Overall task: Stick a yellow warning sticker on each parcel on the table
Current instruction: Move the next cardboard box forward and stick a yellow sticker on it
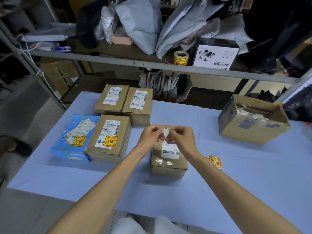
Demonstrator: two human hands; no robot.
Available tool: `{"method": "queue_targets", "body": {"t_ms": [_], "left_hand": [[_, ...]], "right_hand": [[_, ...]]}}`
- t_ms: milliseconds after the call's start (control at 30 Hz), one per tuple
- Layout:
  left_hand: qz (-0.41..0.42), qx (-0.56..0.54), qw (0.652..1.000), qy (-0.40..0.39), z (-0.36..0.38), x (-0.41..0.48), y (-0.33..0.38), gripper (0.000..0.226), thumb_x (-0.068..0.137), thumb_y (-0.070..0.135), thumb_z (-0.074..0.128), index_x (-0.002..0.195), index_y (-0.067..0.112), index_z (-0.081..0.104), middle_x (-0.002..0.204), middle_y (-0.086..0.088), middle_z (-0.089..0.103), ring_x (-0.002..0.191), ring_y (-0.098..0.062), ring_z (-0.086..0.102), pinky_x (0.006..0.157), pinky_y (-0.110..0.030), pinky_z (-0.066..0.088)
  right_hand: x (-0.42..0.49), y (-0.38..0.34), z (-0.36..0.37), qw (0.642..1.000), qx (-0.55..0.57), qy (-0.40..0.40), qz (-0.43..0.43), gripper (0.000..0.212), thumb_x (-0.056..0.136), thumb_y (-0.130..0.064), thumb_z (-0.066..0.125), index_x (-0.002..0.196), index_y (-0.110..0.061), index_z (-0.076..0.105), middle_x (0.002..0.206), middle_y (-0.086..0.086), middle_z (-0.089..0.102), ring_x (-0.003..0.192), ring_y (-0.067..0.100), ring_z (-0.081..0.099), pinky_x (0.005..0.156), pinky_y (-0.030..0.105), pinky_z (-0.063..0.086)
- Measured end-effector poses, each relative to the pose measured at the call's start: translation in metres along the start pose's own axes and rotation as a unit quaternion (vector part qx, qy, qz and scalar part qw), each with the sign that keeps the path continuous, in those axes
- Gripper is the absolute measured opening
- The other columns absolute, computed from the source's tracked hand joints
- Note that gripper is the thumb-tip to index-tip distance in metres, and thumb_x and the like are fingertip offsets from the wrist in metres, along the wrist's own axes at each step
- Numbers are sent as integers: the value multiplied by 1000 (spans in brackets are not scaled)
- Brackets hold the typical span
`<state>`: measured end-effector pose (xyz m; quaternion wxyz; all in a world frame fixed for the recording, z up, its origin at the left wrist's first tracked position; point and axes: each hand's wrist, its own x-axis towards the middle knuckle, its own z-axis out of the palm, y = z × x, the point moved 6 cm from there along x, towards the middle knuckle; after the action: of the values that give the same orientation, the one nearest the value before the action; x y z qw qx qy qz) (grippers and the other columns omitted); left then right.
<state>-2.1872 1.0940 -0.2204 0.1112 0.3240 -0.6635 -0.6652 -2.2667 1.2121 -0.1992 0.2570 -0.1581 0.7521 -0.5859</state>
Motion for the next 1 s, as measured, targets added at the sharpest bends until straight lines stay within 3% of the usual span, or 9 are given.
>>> {"method": "queue_targets", "body": {"t_ms": [100, 233, 367, 433, 567, 733, 833, 1000], "left_hand": [[-1, 0, 1000, -13, 3, 1, -1, 12, 92, 20, 55, 81, 17, 60, 85, -1, 67, 80, -14, 64, 72, -23, 48], [28, -1, 999, -18, 5, 2, 4, 14, 90, 21, 64, 79, 15, 57, 81, 3, 62, 77, -10, 59, 72, -24, 52], [10, -6, 999, 30, -3, 9, -3, 17, 90, 16, 63, 76, 16, 54, 90, -12, 64, 89, -26, 66, 84, -43, 57], [-6, -3, 999, 49, -6, 11, -8, 16, 90, 15, 63, 77, 18, 54, 94, -15, 68, 91, -29, 68, 86, -47, 57], [-8, -8, 999, 41, -4, 11, -4, 12, 89, 7, 62, 84, 15, 54, 91, -13, 65, 78, -23, 67, 77, -37, 59], [17, 4, 1000, 19, -1, 11, 4, 7, 88, 6, 62, 95, 9, 62, 84, -8, 65, 78, -18, 66, 74, -30, 58], [12, -4, 1000, 6, 0, 12, 4, 6, 87, 5, 64, 89, 11, 65, 84, -8, 65, 78, -20, 65, 75, -30, 58], [-18, -62, 998, -15, 1, 13, 2, 13, 86, 2, 64, 99, -1, 65, 92, -16, 69, 75, -19, 67, 67, -22, 57]], "right_hand": [[1, -1, 2, 1000, 13, -1, 6, 16, 84, 2, 54, 85, 1, 70, 74, 20, 72, 67, 27, 73, 66, 34, 61], [2, -2, 3, 999, 33, -13, 5, 13, 83, 1, 59, 80, 0, 71, 70, 18, 72, 68, 29, 72, 62, 30, 60], [4, 1, 1, 997, 67, -19, 15, 15, 85, 3, 56, 86, 2, 70, 70, 17, 71, 66, 27, 72, 61, 30, 57], [5, 0, 0, 997, 70, -27, 12, 15, 87, 3, 55, 95, 3, 68, 73, 19, 71, 66, 28, 71, 62, 31, 58], [7, -5, -1, 997, 61, -51, -24, 29, 90, 4, 46, 108, -5, 67, 81, 22, 69, 72, 28, 67, 65, 32, 61], [15, -5, -3, 974, -187, -26, -123, 24, 89, -18, 65, 108, -31, 70, 105, -2, 61, 90, 14, 61, 80, 29, 53], [16, -6, -2, 963, -221, -42, -150, 23, 85, -21, 70, 104, -33, 72, 105, -4, 57, 100, 13, 53, 85, 30, 48], [14, -9, -4, 966, -210, -23, -148, 16, 77, -14, 78, 89, -24, 74, 95, -4, 63, 89, 10, 58, 78, 39, 54]]}}
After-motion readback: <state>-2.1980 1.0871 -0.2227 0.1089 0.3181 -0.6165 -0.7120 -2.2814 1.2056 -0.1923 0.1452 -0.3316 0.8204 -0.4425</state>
